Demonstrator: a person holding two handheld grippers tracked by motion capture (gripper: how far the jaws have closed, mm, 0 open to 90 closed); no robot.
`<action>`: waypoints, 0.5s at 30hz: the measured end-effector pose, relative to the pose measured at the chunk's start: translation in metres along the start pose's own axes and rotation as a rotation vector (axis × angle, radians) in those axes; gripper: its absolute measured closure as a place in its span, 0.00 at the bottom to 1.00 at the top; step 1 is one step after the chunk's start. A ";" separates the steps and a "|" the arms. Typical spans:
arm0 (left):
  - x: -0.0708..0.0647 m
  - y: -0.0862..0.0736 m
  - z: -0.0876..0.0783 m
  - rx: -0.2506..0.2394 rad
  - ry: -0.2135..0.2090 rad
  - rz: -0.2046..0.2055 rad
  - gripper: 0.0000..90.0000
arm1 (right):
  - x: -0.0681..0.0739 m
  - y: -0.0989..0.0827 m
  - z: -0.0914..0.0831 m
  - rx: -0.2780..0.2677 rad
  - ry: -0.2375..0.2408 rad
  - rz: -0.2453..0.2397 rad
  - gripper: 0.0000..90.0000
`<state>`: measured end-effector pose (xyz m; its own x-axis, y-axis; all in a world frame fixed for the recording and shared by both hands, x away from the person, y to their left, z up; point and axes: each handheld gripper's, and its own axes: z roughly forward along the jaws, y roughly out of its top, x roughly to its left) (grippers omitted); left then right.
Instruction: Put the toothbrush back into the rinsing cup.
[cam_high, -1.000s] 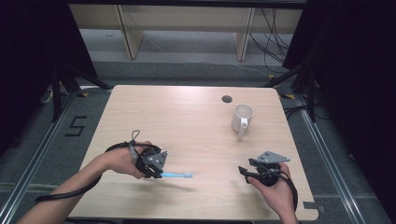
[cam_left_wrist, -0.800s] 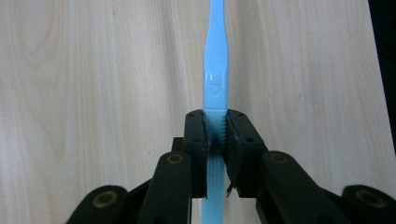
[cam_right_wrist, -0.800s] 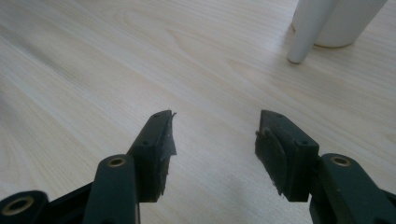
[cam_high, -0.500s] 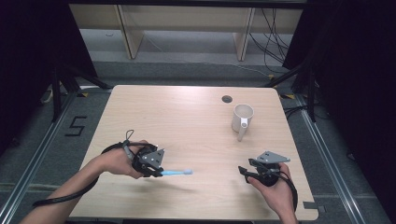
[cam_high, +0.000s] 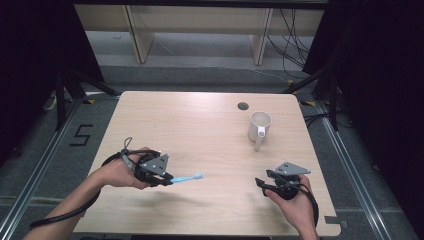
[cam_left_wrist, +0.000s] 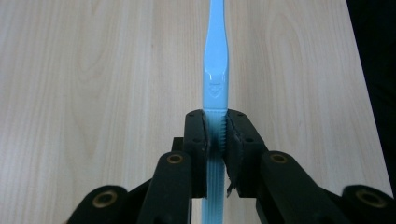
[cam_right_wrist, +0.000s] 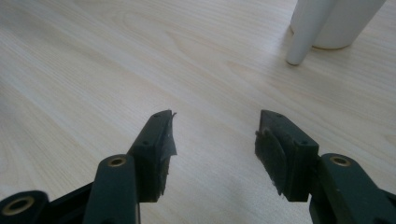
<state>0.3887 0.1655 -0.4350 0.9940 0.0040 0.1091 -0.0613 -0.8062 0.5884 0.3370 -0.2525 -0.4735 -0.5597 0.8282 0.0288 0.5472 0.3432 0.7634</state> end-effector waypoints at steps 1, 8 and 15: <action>0.000 0.000 -0.001 -0.022 0.008 0.003 0.87 | 0.000 0.000 0.000 -0.003 0.000 -0.002 0.52; 0.003 -0.002 -0.002 -0.105 0.042 -0.028 0.88 | -0.001 0.000 0.001 -0.005 0.005 -0.006 0.52; 0.003 -0.007 -0.002 -0.207 0.085 -0.082 0.88 | -0.002 0.000 0.001 -0.012 -0.002 -0.019 0.52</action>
<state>0.3920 0.1721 -0.4377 0.9858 0.1215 0.1156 -0.0061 -0.6626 0.7489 0.3384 -0.2534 -0.4744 -0.5685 0.8226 0.0129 0.5289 0.3535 0.7716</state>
